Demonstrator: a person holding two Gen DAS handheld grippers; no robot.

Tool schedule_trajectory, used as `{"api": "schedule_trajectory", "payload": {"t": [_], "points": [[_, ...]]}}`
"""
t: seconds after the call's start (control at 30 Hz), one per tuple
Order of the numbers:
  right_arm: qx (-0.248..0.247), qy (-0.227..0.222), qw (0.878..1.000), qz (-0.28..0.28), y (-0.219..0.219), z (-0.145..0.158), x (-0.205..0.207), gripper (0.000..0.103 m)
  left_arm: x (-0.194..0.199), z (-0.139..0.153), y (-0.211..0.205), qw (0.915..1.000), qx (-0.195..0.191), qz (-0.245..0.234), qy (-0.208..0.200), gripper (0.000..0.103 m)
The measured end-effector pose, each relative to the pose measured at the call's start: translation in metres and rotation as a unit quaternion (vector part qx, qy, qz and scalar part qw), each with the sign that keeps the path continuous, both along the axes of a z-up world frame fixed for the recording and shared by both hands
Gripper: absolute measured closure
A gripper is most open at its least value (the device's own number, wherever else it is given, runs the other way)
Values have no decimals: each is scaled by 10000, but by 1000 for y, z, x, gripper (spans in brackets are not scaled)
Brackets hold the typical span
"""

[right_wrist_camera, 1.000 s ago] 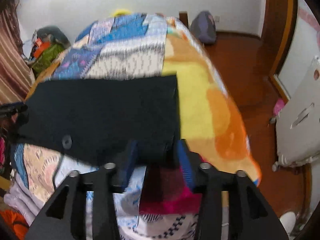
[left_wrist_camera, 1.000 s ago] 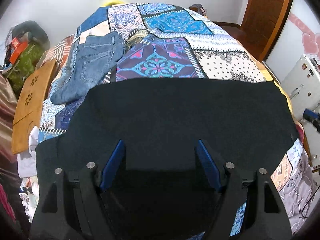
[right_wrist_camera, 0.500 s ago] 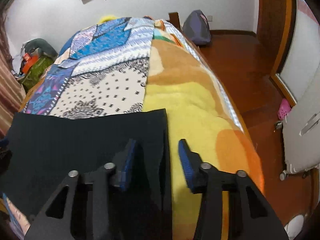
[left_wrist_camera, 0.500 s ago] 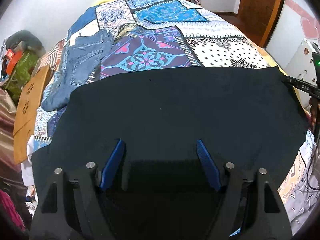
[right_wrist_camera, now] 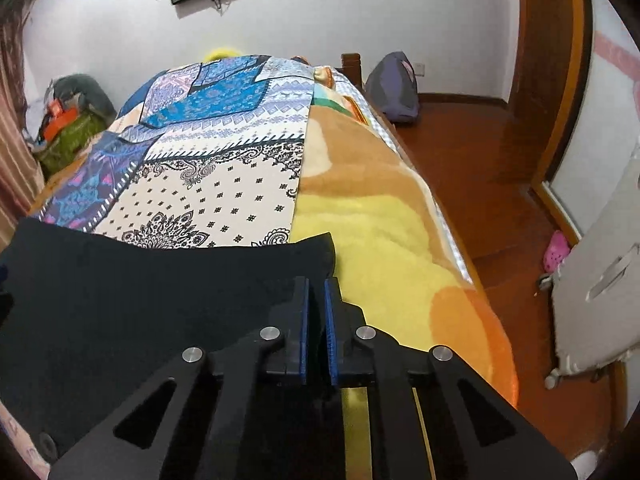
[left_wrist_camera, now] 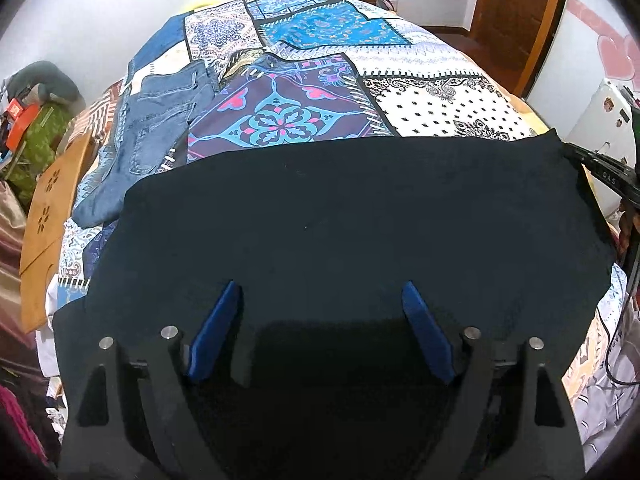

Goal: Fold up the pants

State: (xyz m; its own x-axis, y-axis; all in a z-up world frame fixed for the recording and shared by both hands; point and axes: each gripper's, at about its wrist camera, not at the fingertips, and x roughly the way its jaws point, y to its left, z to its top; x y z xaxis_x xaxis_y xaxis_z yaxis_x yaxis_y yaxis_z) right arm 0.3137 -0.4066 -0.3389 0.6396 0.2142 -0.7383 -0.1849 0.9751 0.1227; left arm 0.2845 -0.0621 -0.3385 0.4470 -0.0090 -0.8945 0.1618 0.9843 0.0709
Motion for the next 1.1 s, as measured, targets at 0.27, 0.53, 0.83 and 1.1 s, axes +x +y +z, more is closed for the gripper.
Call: {"api": "schedule_trajectory", "payload": {"t": [0.27,0.53,0.83,1.1], "points": [[-222,-393,9988,-194,-2,21,9,101,-8,20,13,9996,-54,160,-235,19],[-120,-134,9983,545,34,47,10,87,-30,78,104,9898,160,1006,-998,19],[586,-26,9789,1956,146,83,4,63,-47,69,244,9738,208,2098,-857,19],[542,220,9484,3115,285,81,17,61,-39,1,304,9752,-374,2161,-303,19]]}}
